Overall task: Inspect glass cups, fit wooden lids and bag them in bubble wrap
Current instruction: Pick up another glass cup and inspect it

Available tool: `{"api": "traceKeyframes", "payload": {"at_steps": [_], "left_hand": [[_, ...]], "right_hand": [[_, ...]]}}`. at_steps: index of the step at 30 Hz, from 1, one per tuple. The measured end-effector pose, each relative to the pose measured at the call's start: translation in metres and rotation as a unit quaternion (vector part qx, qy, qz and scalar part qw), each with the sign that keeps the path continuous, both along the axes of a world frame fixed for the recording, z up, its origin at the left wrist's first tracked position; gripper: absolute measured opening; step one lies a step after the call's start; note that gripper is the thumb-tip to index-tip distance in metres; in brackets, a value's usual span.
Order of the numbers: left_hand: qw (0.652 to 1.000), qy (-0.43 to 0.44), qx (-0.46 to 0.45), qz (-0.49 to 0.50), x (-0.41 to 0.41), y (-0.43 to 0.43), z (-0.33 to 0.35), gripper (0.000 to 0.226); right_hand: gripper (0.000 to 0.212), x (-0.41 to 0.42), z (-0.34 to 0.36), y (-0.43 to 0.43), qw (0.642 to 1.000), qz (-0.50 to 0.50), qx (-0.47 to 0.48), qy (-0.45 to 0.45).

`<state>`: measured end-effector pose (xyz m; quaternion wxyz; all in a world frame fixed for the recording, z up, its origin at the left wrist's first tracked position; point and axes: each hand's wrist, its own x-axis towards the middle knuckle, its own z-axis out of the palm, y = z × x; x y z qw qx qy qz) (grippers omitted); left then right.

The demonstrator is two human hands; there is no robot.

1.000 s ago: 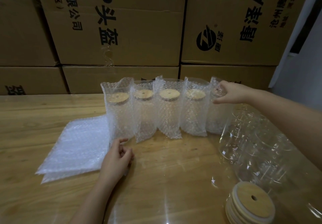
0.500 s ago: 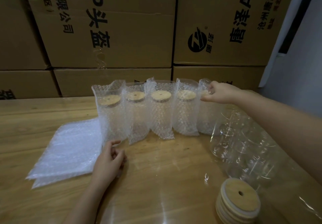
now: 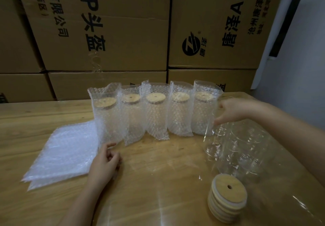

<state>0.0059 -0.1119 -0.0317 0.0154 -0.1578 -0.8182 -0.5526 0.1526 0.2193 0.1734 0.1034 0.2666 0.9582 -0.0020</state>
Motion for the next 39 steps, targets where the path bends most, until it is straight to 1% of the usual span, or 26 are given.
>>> {"api": "traceKeyframes", "payload": {"at_steps": [4,6,8,9,11,13,14,16,17,19,20,21,22,23,25,27,28,30,32,33,34,36,37,38,39], "left_hand": [[0.999,-0.011,0.025,0.018,0.005,0.0,0.002,0.027],[1.0,0.004,0.014,0.019,0.009,0.001,0.004,0.025],[0.999,0.029,-0.012,0.008,0.014,0.003,0.006,0.023],[0.999,0.037,-0.016,0.004,0.016,0.004,0.007,0.022],[0.999,0.037,-0.006,0.003,0.02,0.005,0.01,0.022],[0.999,0.005,0.035,0.019,0.023,0.007,0.015,0.02],[0.996,-0.026,0.077,0.037,0.025,0.009,0.017,0.02],[0.986,-0.079,0.137,0.06,0.034,0.013,0.02,0.019],[0.986,-0.088,0.135,0.043,0.04,0.016,0.02,0.018],[0.989,-0.096,0.112,-0.027,0.054,0.023,0.019,0.016],[0.986,-0.104,0.119,-0.05,0.059,0.024,0.019,0.016],[0.98,-0.122,0.145,-0.06,0.061,0.025,0.023,0.016],[0.967,-0.155,0.191,-0.066,0.061,0.025,0.029,0.02],[0.945,-0.198,0.25,-0.076,0.06,0.023,0.035,0.026],[0.888,-0.267,0.362,-0.098,0.058,0.016,0.043,0.041],[0.859,-0.293,0.405,-0.114,0.057,0.01,0.044,0.051],[0.851,-0.302,0.414,-0.115,0.057,0.008,0.042,0.053],[0.845,-0.323,0.415,-0.098,0.057,0.008,0.037,0.053],[0.851,-0.325,0.408,-0.057,0.053,0.012,0.034,0.048],[0.853,-0.316,0.414,-0.041,0.05,0.015,0.033,0.043],[0.853,-0.305,0.423,-0.031,0.047,0.019,0.031,0.037],[0.86,-0.28,0.426,-0.021,0.043,0.024,0.027,0.023],[0.87,-0.269,0.413,-0.024,0.042,0.025,0.025,0.022],[0.884,-0.26,0.388,-0.033,0.041,0.025,0.024,0.032],[0.899,-0.253,0.354,-0.048,0.04,0.025,0.023,0.047]], "right_hand": [[0.081,-0.004,-0.005,-0.012,0.997,0.015,0.057,-0.045],[0.082,-0.006,-0.007,-0.016,0.998,0.024,0.039,-0.037],[0.083,-0.006,-0.012,-0.021,0.999,0.034,-0.016,-0.005],[0.082,-0.005,-0.014,-0.025,0.999,0.045,-0.027,0.007],[0.077,-0.004,-0.016,-0.032,0.997,0.075,-0.005,0.026],[0.073,-0.001,-0.016,-0.041,0.994,0.092,0.022,0.055],[0.072,0.002,-0.015,-0.046,0.992,0.095,0.028,0.079],[0.069,0.008,-0.01,-0.057,0.983,0.104,0.025,0.148],[0.069,0.011,-0.009,-0.063,0.975,0.112,0.012,0.19],[0.072,0.017,-0.011,-0.078,0.948,0.136,-0.043,0.283],[0.073,0.019,-0.015,-0.087,0.929,0.144,-0.091,0.328],[0.074,0.019,-0.02,-0.096,0.906,0.145,-0.151,0.368],[0.074,0.019,-0.028,-0.105,0.879,0.138,-0.219,0.402],[0.073,0.017,-0.038,-0.115,0.85,0.127,-0.285,0.424],[0.065,0.01,-0.065,-0.135,0.791,0.114,-0.4,0.449],[0.057,0.002,-0.097,-0.158,0.72,0.109,-0.491,0.478],[0.056,-0.002,-0.113,-0.168,0.693,0.098,-0.516,0.495],[0.06,-0.01,-0.141,-0.181,0.654,0.053,-0.536,0.532],[0.069,-0.018,-0.161,-0.187,0.628,0.004,-0.538,0.562],[0.072,-0.021,-0.168,-0.188,0.621,-0.009,-0.535,0.572],[0.071,-0.024,-0.172,-0.188,0.621,-0.013,-0.532,0.575],[0.06,-0.029,-0.179,-0.186,0.626,-0.008,-0.545,0.557],[0.057,-0.03,-0.181,-0.183,0.63,-0.006,-0.559,0.539],[0.06,-0.031,-0.182,-0.18,0.634,-0.008,-0.571,0.522],[0.064,-0.031,-0.182,-0.176,0.632,-0.014,-0.581,0.512]]}}
